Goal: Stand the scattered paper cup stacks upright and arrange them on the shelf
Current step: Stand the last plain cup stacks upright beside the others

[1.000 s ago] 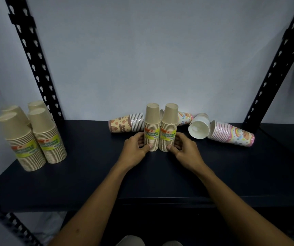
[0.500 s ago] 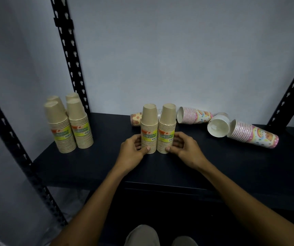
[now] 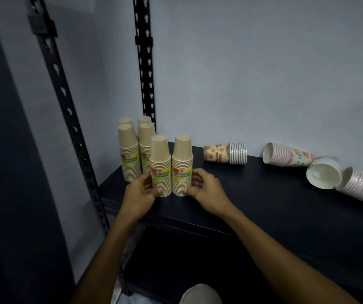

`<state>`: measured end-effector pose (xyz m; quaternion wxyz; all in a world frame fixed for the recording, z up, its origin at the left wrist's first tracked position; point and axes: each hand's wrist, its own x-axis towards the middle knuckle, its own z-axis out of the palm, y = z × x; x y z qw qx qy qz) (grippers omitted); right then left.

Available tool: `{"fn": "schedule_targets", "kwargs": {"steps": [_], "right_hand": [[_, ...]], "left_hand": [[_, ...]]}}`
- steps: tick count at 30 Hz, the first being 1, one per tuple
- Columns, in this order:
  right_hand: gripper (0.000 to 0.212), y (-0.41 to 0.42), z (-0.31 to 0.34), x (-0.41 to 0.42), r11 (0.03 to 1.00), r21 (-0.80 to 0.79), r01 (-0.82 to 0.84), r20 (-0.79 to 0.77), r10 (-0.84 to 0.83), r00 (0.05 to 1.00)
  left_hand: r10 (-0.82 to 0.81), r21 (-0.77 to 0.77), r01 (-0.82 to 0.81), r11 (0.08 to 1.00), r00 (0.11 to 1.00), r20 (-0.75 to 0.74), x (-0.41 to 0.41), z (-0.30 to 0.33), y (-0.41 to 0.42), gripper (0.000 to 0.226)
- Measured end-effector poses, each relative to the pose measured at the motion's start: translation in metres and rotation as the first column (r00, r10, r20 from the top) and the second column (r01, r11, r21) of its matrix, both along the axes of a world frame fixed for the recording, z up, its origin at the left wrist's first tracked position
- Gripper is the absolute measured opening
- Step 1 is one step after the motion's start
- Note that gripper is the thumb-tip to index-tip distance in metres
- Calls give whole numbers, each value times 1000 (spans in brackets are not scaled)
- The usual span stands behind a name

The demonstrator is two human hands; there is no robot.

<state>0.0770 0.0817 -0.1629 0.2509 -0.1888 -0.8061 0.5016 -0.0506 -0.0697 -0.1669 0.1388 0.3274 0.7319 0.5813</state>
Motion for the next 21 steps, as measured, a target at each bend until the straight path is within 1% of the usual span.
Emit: {"fn": "schedule_targets", "kwargs": {"steps": [7, 14, 21], "right_hand": [[51, -27, -2, -39, 999, 8, -33, 0, 33, 999], [50, -31, -2, -53, 999, 17, -33, 2, 33, 999], [50, -33, -2, -60, 999, 15, -33, 11, 33, 999]], "left_hand": [[92, -21, -92, 996, 995, -38, -27, 1, -32, 43], [104, -50, -108, 993, 992, -67, -37, 6, -39, 37], [113, -14, -113, 994, 994, -11, -43, 3, -42, 55]]}}
